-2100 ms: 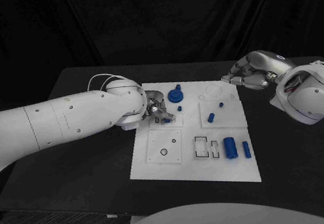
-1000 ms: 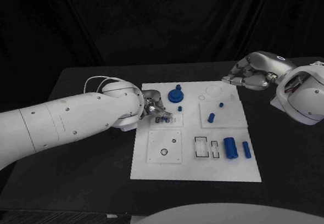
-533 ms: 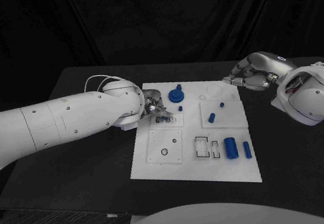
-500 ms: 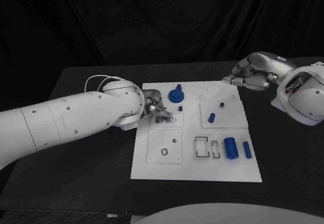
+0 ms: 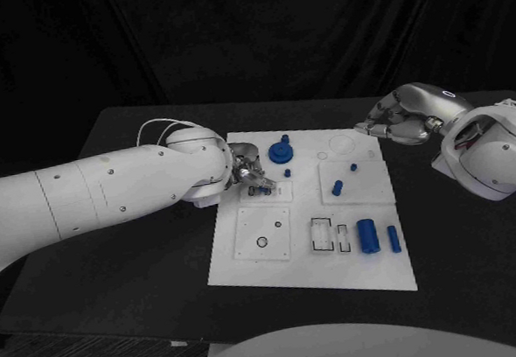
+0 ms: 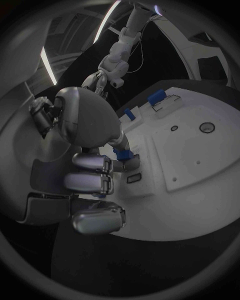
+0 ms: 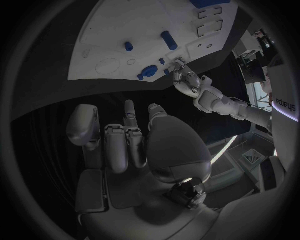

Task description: Assemble the parts on the task board

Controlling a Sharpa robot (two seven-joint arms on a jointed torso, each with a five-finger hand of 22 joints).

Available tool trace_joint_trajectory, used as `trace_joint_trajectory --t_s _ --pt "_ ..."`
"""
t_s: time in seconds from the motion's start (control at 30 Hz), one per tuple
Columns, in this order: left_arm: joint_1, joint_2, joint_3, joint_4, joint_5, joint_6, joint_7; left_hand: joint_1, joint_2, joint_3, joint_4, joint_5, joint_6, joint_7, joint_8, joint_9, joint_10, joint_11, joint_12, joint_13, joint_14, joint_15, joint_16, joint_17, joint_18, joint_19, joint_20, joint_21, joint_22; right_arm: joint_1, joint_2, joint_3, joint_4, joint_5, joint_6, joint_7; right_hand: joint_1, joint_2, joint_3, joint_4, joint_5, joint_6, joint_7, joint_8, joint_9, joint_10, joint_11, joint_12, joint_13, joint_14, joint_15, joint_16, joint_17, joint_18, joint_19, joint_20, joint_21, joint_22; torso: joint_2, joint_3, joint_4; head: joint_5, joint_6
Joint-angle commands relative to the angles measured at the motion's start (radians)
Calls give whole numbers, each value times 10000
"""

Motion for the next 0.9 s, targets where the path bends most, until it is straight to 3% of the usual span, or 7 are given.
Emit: trace_joint_trajectory --t_s 0.03,0.9 --pt "-46 36 -39 16 36 337 -15 170 -138 675 -63 -55 -347 -101 -362 -115 742 -76 -142 2073 981 -91 -53 2357 80 12 -37 -145 1377 -27 -2 8 -5 -45 39 -179 284 5 -293 22 303 -112 -1 162 149 1025 -12 166 2653 734 -23 -243 1501 80 -70 18 -219 1412 4 -1 1 -13 -2" --pt "-58 67 -39 71 37 555 -113 168 -127 697 -62 -78 -346 -101 -369 -121 734 -77 -156 2061 972 -90 -65 2336 83 5 -37 -159 1373 -29 5 8 -17 -45 40 -182 306 12 -301 19 314 -117 -1 160 154 1025 -13 166 2653 734 -24 -249 1496 80 -68 18 -226 1411 9 -5 -4 9 -2"
